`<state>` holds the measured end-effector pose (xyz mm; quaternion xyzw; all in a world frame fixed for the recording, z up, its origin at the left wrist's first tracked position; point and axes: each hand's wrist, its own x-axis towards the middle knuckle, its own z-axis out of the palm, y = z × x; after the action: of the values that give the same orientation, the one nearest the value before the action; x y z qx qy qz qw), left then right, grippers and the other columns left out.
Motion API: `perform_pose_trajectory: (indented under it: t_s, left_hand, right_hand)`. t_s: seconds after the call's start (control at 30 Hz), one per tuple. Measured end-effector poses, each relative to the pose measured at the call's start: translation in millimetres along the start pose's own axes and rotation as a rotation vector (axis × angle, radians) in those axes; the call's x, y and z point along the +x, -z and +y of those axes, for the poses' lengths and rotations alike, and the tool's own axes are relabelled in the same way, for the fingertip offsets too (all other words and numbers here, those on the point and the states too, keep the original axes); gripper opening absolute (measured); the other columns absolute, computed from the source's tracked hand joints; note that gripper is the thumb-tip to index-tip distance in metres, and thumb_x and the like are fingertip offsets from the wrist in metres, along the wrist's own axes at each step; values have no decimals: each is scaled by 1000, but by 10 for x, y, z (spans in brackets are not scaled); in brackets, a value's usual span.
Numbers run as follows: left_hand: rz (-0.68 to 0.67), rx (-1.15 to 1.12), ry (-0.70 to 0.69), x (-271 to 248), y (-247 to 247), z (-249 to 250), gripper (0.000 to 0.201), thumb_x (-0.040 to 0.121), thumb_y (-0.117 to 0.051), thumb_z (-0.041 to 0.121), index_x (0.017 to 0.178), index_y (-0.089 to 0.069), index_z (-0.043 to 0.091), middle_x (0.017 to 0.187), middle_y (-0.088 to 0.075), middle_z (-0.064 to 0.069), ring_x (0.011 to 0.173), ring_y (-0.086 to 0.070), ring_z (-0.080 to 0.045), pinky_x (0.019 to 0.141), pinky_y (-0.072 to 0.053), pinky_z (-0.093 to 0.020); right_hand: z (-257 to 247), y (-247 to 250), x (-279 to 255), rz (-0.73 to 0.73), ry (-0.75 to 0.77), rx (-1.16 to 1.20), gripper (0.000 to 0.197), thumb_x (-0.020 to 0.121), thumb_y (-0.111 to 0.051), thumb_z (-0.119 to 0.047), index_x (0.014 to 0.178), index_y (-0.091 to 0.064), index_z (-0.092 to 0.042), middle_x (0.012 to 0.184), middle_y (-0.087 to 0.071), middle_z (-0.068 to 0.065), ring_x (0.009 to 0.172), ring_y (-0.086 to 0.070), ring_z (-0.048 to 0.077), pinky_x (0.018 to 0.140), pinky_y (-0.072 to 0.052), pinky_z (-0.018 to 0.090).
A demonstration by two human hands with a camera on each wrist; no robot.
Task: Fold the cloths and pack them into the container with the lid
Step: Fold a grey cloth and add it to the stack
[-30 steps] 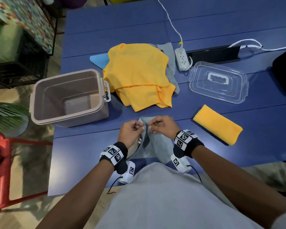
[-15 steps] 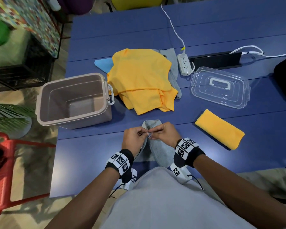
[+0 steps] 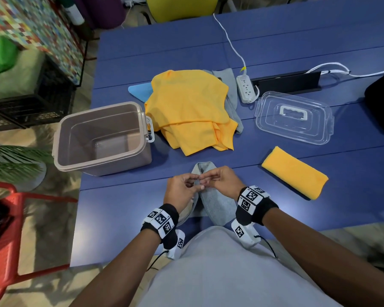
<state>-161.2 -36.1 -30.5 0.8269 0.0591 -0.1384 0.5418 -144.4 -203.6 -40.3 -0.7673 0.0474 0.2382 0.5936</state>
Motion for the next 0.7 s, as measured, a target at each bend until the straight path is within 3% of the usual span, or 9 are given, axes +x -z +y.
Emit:
perform_pose_trajectory:
  t_s: [0.1, 0.17, 0.27, 0.33, 0.4, 0.47, 0.53, 0.63, 0.7]
  left_hand:
    - [10, 133, -46, 11, 47, 19, 16, 75, -80, 13, 86, -75, 23, 79, -71, 9, 73, -64, -5, 73, -54, -25]
    - [-58, 244, -155, -16, 104, 144, 16, 78, -74, 12, 88, -75, 25, 79, -70, 13, 69, -60, 1, 71, -52, -26]
    - [-144, 322, -313, -61, 264, 423, 19, 79, -68, 9, 90, -74, 23, 87, -72, 12, 80, -64, -3, 75, -53, -27]
    - [-169, 381, -416, -75, 423, 589, 19, 80, -67, 7, 91, -73, 22, 88, -72, 12, 81, -65, -5, 76, -53, -28]
    - [-172, 487, -478, -53, 606, 677, 24, 81, -65, 5, 100, -72, 20, 95, -71, 9, 87, -65, -6, 79, -53, -28]
    - [-161, 637, -445, 16, 771, 682, 38, 83, -59, 2, 115, -67, 20, 102, -69, 2, 94, -64, -12, 83, -53, -31]
    - [-135, 771, -418, 109, 881, 649, 47, 81, -54, -2, 122, -64, 19, 100, -67, -5, 95, -62, -21, 83, -53, -36]
    - [-17, 843, -534, 239, 978, 663, 43, 73, -55, -11, 107, -72, 11, 90, -70, -12, 89, -59, -32, 76, -52, -41]
    - [135, 810, -661, 293, 1043, 691, 36, 70, -59, -13, 95, -74, 7, 85, -70, -11, 83, -59, -33, 73, -51, -39]
  right_hand:
    - [-105, 100, -24, -8, 165, -328, 52, 73, -45, 14, 103, -68, -21, 93, -67, 0, 96, -59, 11, 89, -45, 25]
    - [-217, 219, 0, -3, 280, -612, 52, 71, -51, 10, 112, -63, -19, 106, -50, 2, 104, -43, 15, 87, -38, 27]
    - [-296, 378, 81, -123, 278, -1032, 40, 77, -67, -18, 116, -62, -22, 131, -40, 7, 123, -34, 29, 98, -37, 42]
    - [-275, 483, 129, -172, 225, -1260, 41, 76, -69, -40, 115, -65, -27, 144, -30, 6, 135, -22, 33, 105, -30, 45]
    - [-261, 629, 146, -146, 194, -1366, 43, 73, -68, -48, 111, -68, -27, 148, -25, 3, 138, -16, 35, 107, -25, 46]
    - [-300, 789, 129, -84, 230, -1343, 41, 74, -68, -47, 109, -70, -24, 147, -31, 0, 138, -20, 33, 108, -25, 46]
    - [-418, 892, 83, -45, 335, -1238, 36, 78, -68, -43, 104, -72, -18, 138, -46, -1, 131, -36, 27, 105, -33, 45]
    - [-605, 928, 52, 49, 559, -1104, 19, 83, -66, -24, 91, -75, -9, 111, -66, 4, 101, -61, 28, 84, -51, 43]
    - [-694, 937, 39, 226, 740, -1086, 15, 80, -63, -15, 83, -74, -5, 97, -69, 8, 84, -65, 31, 66, -56, 40]
